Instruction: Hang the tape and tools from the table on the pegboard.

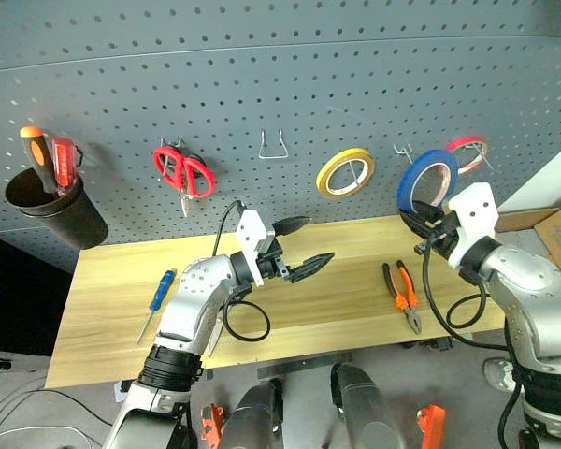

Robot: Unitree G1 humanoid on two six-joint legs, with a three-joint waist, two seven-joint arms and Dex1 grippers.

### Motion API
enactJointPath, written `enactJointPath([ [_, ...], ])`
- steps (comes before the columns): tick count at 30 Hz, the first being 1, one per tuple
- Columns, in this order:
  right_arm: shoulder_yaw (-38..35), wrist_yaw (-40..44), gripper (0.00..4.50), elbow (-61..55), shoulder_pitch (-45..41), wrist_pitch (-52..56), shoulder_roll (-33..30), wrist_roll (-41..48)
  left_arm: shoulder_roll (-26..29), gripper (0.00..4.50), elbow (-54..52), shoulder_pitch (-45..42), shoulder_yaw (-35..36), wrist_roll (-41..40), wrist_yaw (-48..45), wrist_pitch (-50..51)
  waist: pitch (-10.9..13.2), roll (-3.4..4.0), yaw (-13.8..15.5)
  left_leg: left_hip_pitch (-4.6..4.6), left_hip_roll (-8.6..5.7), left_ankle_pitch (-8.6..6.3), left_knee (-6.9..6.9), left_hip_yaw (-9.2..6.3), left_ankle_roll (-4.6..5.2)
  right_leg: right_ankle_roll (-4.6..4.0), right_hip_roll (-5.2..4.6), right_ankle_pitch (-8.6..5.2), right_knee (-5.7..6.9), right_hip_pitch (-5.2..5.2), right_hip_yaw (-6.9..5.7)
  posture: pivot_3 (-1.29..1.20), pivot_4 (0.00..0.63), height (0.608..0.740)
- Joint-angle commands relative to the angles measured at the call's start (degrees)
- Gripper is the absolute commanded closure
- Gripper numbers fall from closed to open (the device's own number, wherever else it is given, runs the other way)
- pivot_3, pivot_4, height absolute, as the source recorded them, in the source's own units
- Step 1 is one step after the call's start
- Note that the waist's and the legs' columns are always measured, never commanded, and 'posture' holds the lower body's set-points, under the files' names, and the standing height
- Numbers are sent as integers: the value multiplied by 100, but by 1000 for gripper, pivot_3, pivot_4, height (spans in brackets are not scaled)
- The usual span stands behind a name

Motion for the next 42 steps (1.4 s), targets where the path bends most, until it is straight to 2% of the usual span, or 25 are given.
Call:
enactJointPath([
  [1, 96, -15, 4161, 414, -285, -359, 93, -66, 18, 0, -340, 66, 46, 0, 123, -7, -1, -1, -2, 0, 0, 0, 1, 1, 0, 0, 0, 0, 0, 0, 1, -280, 251, 740],
  [4, 99, -410, 4161, 1600, -862, -494, 313, -282, 57, 0, -372, 90, 44, 2, 163, 9, -9, -5, -6, 4, 0, 0, 3, 6, 0, 0, 1, 2, 7, 0, 6, -261, 240, 740],
  [6, 99, -330, 3440, 1859, -981, -496, 318, -242, 74, 0, -374, 83, 51, -2, 174, 18, -12, -5, -5, 7, 0, 0, 3, 14, 0, 2, 1, 5, 14, -3, 15, -260, 239, 740],
  [11, 78, -354, 1918, 1671, -921, -159, 208, -188, 69, 0, -307, 53, 45, 88, 229, -104, -13, -6, 31, -4, 1, 1, 4, 14, 0, 1, 2, 6, 16, -16, 14, -257, 247, 740],
  [15, -145, -269, 437, 919, -269, 197, -103, -73, 90, 0, -315, 126, 35, 103, 206, -108, -13, -6, 51, -8, 1, -1, 2, 26, 2, 2, 0, 6, 12, -24, 20, -256, 260, 740],
  [17, -334, -268, 35, 451, 182, 631, -285, 36, 118, 0, -363, 188, 15, 118, 205, -79, -13, -6, 77, -9, 2, -1, 0, 28, 2, 2, 0, 6, 12, -29, 22, -251, 264, 740],
  [19, -473, -187, 35, -81, 835, 1630, -486, 269, 290, 0, -402, 319, -74, 215, 101, -3, -13, -6, 126, -11, 2, -1, -2, 33, 3, 2, 0, 6, 17, -38, 25, -252, 274, 740],
  [21, -307, -387, 35, -226, 1162, 2217, -670, 81, 520, 0, -397, 438, -251, 403, -56, 3, -14, -6, 123, -9, 6, -2, -2, 42, 3, 2, 1, 6, 21, -38, 31, -254, 276, 740],
  [24, -103, -751, 35, -125, 1127, 2832, -474, -29, 833, 0, -244, 656, -548, 878, -191, -363, -13, -6, 96, -3, 6, -3, 1, 78, 5, 2, 0, 8, 47, -55, 41, -255, 284, 740],
  [27, -20, -1009, 35, 100, 734, 3418, -74, 36, 870, 0, -281, 788, -529, 814, -242, -328, -13, -7, 96, 1, 9, -9, 5, 83, 30, -6, -2, 20, 68, -62, 45, -249, 284, 740],
  [32, 178, -1271, 35, 774, 110, 3859, 231, -39, 912, 0, -435, 946, -513, 766, -324, -204, -14, -7, 132, 3, 13, 16, 9, 81, 27, -12, 1, 42, 75, -62, 37, -232, 285, 740],
  [42, 534, -1580, 35, 1366, -66, 4030, 420, -246, 1001, 0, -729, 1160, -471, 768, -277, -5, -14, -7, 171, -11, 11, 19, 1, 83, 20, -13, -4, 42, 63, -77, 39, -212, 289, 740],
])
